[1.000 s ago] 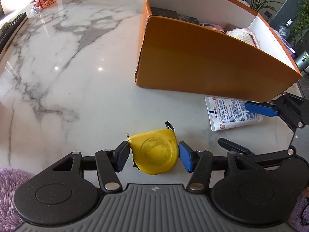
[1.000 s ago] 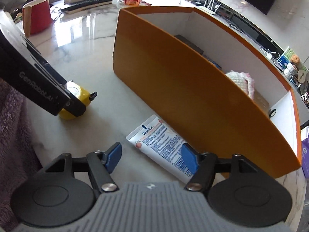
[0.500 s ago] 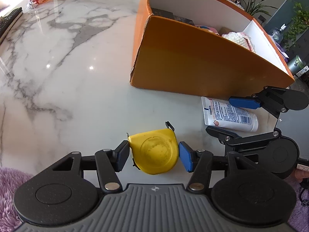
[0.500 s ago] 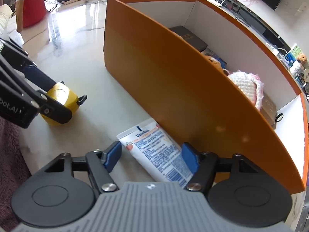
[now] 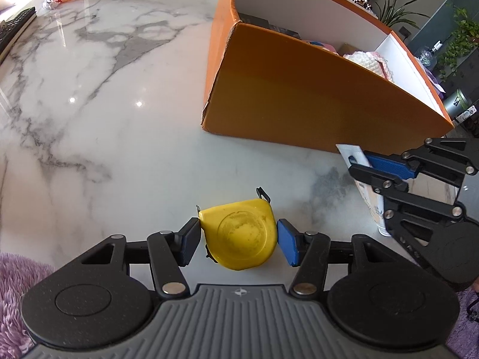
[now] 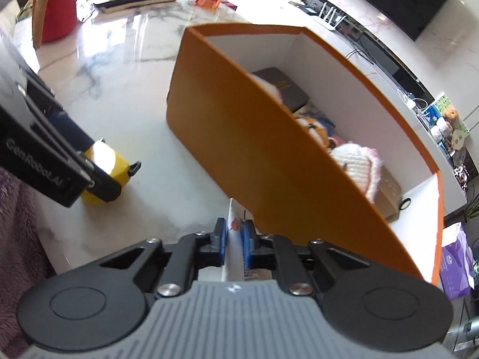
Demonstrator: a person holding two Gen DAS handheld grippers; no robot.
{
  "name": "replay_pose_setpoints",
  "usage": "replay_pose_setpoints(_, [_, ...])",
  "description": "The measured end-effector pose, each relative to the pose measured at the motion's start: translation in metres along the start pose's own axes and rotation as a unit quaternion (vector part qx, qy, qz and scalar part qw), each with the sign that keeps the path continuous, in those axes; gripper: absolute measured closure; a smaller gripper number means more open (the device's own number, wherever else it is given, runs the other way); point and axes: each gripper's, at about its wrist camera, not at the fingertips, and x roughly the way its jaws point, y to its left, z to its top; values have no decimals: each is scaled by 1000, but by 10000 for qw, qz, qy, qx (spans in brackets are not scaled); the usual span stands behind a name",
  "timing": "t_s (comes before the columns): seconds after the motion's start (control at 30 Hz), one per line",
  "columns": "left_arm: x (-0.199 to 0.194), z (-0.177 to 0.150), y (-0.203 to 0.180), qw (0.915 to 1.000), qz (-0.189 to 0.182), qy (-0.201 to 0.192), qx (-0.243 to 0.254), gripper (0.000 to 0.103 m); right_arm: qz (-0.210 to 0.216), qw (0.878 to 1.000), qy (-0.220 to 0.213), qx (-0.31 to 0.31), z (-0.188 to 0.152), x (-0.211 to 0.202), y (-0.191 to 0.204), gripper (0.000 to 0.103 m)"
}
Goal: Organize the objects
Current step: 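Grasp the yellow tape measure with the left tool while the right tool grasps the lotion tube, then carry the tape measure over the shoebox with the left tool while the right tool carries the tube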
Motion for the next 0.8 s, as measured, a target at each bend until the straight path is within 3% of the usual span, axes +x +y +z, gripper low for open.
replay_pose_setpoints(0.27, [-1,-2,-1,10000,73,-21,36,38,65,9955,-162,931,-5,-37,-27,93])
replay_pose_setpoints(0.63, [0,-4,-8,9994,249,12,234,38,217,9722,424,2292,-51,-45,-51,92])
replay_pose_setpoints(0.8, [0,-5,-11,9991,324,20,261,38,296,9608,286,2741,-65,-58,-59,93])
